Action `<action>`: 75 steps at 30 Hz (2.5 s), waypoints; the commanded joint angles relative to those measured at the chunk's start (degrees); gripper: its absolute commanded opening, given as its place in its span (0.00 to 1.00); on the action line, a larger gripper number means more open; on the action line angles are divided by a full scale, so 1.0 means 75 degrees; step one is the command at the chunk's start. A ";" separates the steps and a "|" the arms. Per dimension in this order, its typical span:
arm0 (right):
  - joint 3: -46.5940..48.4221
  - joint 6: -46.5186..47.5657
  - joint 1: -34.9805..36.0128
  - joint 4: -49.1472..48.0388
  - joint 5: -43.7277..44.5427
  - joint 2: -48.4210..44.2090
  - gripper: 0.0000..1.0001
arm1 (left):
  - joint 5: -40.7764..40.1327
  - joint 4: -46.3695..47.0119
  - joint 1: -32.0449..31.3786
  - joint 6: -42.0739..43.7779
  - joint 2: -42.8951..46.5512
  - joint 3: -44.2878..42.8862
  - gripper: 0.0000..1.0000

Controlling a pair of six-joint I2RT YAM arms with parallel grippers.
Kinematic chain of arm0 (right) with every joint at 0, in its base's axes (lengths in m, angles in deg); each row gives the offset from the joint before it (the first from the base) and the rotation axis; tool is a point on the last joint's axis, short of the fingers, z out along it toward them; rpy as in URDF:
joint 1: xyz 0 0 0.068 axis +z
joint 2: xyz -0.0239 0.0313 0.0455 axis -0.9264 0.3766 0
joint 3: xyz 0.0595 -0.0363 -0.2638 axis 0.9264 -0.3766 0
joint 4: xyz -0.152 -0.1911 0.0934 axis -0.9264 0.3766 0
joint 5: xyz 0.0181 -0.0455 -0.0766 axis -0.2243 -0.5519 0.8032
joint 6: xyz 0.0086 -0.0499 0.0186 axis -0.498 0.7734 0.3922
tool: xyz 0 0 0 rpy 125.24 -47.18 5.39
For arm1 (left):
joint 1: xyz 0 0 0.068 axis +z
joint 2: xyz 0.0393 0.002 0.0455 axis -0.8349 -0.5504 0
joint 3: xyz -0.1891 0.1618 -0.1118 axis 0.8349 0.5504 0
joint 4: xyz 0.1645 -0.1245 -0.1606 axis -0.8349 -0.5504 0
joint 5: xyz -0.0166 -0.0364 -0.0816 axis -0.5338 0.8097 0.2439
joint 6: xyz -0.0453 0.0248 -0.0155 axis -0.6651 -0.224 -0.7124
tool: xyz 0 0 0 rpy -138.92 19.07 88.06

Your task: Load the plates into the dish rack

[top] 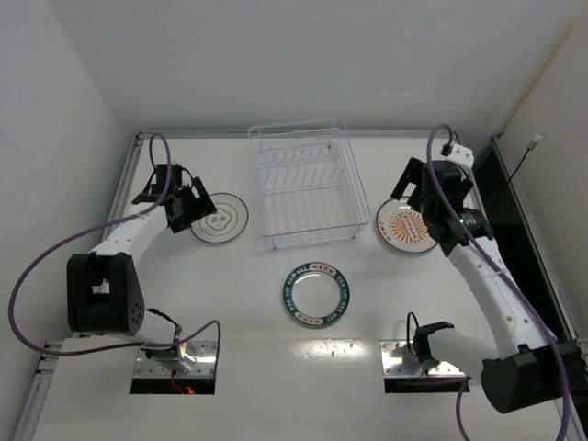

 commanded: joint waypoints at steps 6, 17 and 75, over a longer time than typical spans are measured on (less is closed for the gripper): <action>-0.0773 -0.0575 -0.1480 0.0477 0.0040 0.0043 0.99 | 0.0480 0.0300 0.0031 0.0053 -0.0187 0.0014 0.76; -0.3539 -0.1770 -0.5477 -0.1748 -0.5165 0.0862 0.87 | 0.0468 0.0300 0.0031 0.0053 -0.0022 0.0014 0.76; 0.4661 0.0572 -0.0395 -0.0309 -0.0691 0.5068 0.00 | -0.0130 0.0160 0.0031 0.0123 -0.0022 0.0014 0.76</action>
